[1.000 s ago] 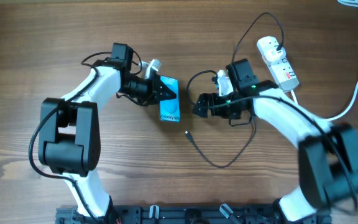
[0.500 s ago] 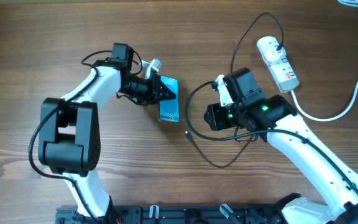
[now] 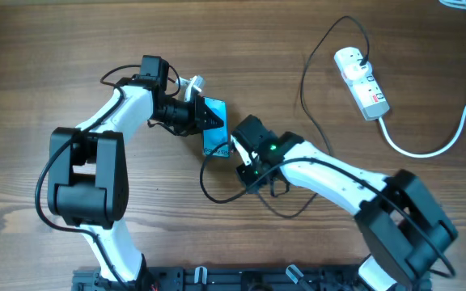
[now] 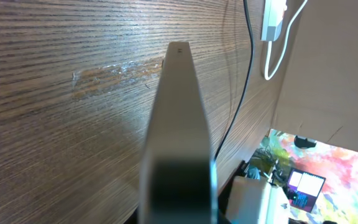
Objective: Plug charger to phone and switch on socket
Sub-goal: 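Grasp the black USB-C cable end with the right gripper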
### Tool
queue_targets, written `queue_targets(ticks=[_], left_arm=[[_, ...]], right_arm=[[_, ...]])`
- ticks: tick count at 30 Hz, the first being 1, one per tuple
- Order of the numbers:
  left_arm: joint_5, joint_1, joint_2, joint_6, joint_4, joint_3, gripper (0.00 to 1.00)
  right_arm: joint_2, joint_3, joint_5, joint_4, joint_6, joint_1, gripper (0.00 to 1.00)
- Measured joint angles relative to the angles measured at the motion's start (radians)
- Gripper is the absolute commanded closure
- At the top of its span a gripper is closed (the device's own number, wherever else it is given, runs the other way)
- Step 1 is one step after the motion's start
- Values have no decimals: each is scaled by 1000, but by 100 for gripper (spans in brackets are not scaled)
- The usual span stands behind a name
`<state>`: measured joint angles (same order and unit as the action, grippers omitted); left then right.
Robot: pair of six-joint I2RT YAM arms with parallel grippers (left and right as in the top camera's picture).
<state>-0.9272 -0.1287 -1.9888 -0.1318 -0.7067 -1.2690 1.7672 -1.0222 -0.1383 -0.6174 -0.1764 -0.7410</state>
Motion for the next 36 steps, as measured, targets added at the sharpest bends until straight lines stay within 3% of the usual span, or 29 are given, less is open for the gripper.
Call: queue_targets(ticks=[27, 36], left_arm=[[3, 0, 0, 0, 0, 0, 96], [4, 0, 0, 0, 0, 0, 96]], right_arm=[[2, 5, 5, 22, 51, 0, 76], [-11, 100, 13, 146, 50, 0, 83]])
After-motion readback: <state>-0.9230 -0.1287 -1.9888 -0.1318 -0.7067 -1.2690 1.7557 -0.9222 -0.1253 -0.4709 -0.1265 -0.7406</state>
